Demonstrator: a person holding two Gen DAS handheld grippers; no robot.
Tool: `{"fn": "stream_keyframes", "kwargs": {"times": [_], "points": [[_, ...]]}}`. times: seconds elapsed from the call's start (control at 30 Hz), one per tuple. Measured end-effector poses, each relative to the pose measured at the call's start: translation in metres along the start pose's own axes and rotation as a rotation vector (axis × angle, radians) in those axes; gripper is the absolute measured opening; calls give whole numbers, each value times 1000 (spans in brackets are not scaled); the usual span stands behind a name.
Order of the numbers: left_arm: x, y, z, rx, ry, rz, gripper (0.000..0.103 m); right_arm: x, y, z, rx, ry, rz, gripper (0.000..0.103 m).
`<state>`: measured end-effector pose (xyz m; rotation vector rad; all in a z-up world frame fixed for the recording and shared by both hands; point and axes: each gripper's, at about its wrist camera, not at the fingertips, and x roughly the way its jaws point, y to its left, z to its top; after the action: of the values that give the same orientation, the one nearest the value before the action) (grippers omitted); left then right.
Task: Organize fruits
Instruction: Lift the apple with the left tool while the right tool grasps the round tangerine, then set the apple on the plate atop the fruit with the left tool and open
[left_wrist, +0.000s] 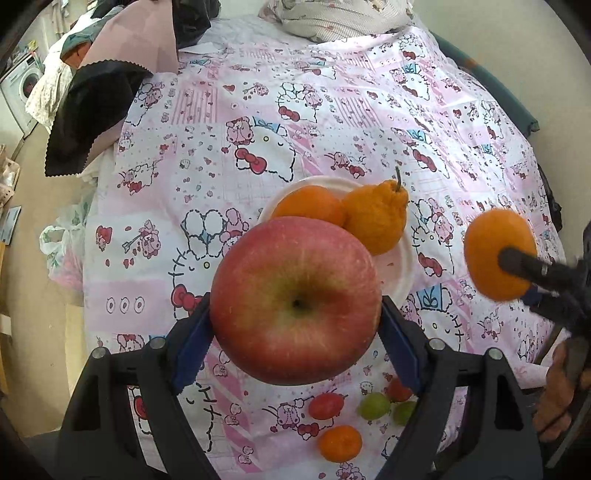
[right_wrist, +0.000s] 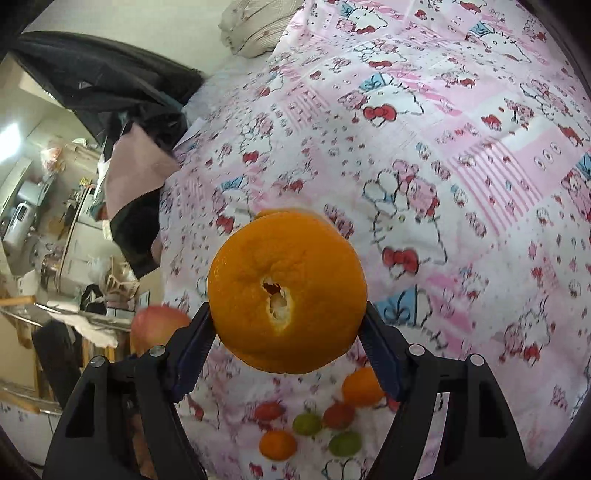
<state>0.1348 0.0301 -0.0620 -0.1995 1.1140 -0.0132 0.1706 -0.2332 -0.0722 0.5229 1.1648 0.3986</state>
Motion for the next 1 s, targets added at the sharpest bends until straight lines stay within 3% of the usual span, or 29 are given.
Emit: {"fn": "stream_keyframes", "kwargs": {"times": [0.43, 1.0], "points": [[0, -6, 8, 10, -23, 10, 81, 26, 24, -6, -81, 42, 38, 78], [8, -26, 63, 74, -25, -23, 81, 34, 28, 15, -117, 17, 48, 78]]}}
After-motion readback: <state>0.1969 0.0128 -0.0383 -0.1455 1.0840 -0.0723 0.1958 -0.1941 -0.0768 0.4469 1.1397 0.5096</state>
